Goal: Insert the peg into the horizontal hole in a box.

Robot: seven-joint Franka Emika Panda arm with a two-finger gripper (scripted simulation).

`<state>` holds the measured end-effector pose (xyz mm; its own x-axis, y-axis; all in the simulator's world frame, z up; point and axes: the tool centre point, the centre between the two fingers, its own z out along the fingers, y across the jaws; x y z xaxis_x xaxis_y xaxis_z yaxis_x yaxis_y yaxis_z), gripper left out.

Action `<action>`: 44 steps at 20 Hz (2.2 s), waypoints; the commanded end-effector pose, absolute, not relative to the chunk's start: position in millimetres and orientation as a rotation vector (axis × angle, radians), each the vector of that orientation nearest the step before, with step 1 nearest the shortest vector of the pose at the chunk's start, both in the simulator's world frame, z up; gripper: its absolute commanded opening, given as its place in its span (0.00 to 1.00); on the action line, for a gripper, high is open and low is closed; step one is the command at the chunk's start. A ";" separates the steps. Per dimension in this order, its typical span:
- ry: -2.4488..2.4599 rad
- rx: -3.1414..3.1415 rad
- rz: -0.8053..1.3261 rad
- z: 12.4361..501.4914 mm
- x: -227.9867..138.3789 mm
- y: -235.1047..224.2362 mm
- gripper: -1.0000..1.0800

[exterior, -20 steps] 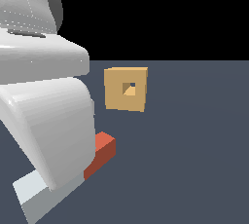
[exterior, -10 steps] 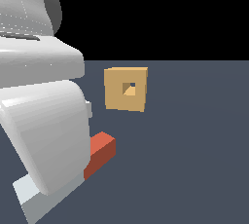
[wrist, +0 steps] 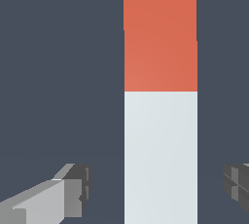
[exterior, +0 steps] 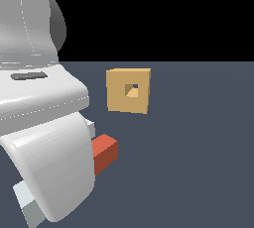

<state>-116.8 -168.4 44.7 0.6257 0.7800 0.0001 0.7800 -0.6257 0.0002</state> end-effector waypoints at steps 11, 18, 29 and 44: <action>1.362 2.831 0.000 20.5 -116.3 -167.8 0.00; 1.362 2.831 0.000 20.5 -116.3 -167.8 0.00; 1.508 2.754 -0.002 36.9 -84.8 -129.1 0.00; 1.955 2.457 -0.001 86.8 -13.6 17.2 0.00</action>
